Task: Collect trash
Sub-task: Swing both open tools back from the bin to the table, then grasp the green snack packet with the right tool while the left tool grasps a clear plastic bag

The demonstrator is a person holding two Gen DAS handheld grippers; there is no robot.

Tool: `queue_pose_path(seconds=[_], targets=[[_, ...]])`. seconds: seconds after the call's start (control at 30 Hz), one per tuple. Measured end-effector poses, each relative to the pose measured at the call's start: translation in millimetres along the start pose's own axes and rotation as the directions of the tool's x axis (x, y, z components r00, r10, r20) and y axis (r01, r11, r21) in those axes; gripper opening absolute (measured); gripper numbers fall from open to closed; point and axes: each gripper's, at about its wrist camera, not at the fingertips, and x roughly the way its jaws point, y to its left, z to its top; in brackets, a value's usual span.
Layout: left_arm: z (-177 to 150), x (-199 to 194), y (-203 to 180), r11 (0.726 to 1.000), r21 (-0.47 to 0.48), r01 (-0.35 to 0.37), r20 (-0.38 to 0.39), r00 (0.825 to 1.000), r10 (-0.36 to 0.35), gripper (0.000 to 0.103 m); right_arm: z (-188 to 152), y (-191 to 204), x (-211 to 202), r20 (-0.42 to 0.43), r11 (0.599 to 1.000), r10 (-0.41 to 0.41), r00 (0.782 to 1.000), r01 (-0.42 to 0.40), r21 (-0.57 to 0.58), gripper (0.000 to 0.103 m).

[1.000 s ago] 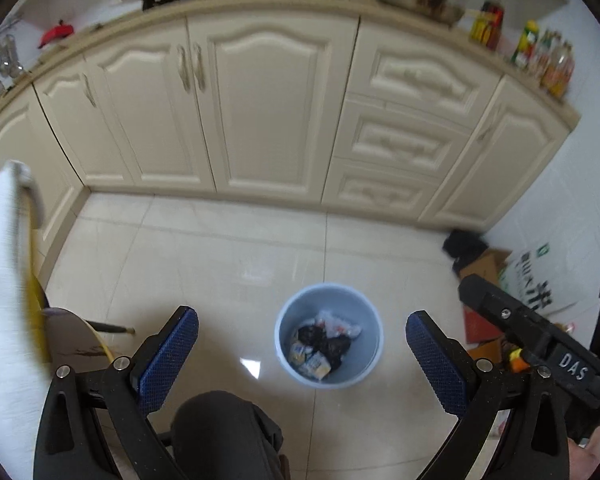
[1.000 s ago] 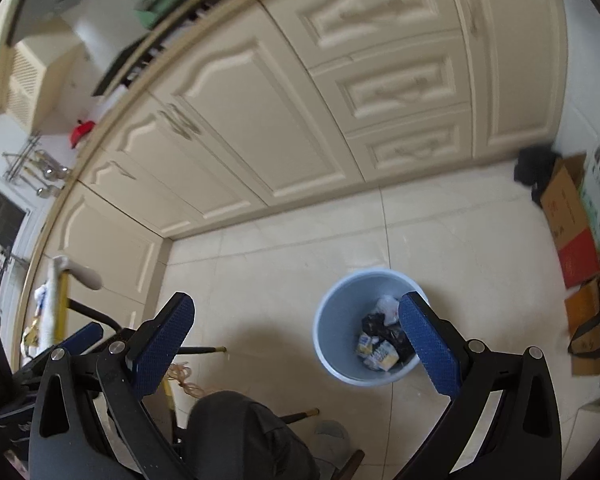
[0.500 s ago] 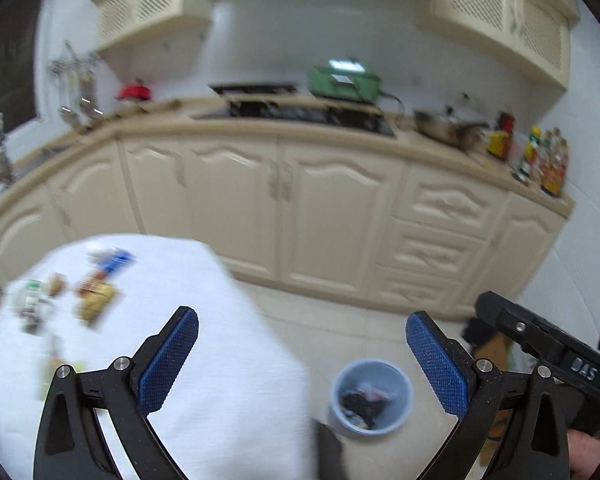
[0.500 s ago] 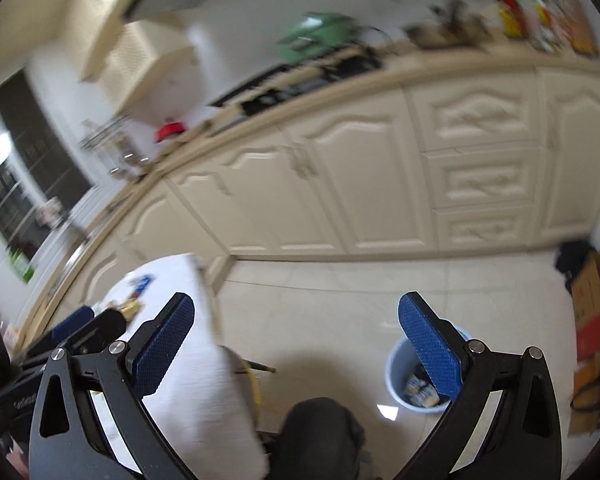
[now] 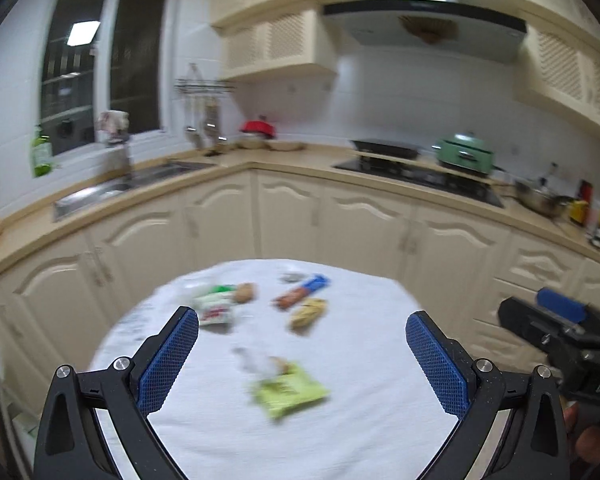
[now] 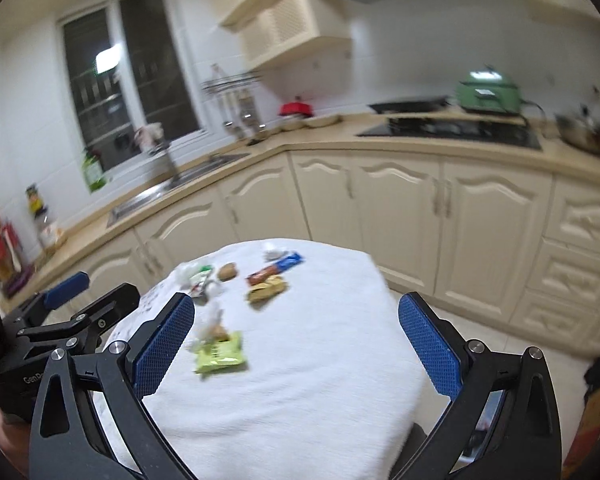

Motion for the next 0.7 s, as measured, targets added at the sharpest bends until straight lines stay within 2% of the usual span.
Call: queue_pose_path(seconds=[0.17, 0.27, 0.4, 0.6, 0.7], targets=[[-30.6, -16.2, 15.1, 0.997, -0.031, -0.074, -0.022, 0.997, 0.073, 0.102, -4.5, 38.5, 21.0, -0.032, 0.994, 0.021, 0.999, -0.025, -0.106, 0.103], [-36.5, -4.1, 11.2, 0.995, -0.039, -0.091, -0.04, 0.995, 0.09, 0.102, -10.2, 50.7, 35.2, -0.063, 0.989, 0.039, 0.997, -0.047, -0.142, 0.103], [-45.9, 16.6, 10.5, 0.991, -0.054, -0.126, -0.082, 0.989, 0.122, 0.102, -19.3, 58.5, 69.4, -0.129, 0.982, 0.003, 0.992, -0.027, -0.188, 0.103], [-37.0, 78.0, 11.3, 0.985, -0.059, -0.163, -0.17, 0.974, 0.151, 0.102, -55.3, 70.7, 135.8, -0.302, 0.966, 0.006, 0.953, -0.084, -0.245, 0.103], [-37.8, 101.0, 7.5, 0.983, -0.054, -0.177, -0.209, 0.964, 0.162, 0.102, -72.4, 76.0, 160.3, -0.358, 0.961, 0.008, 0.934, -0.106, -0.256, 0.103]])
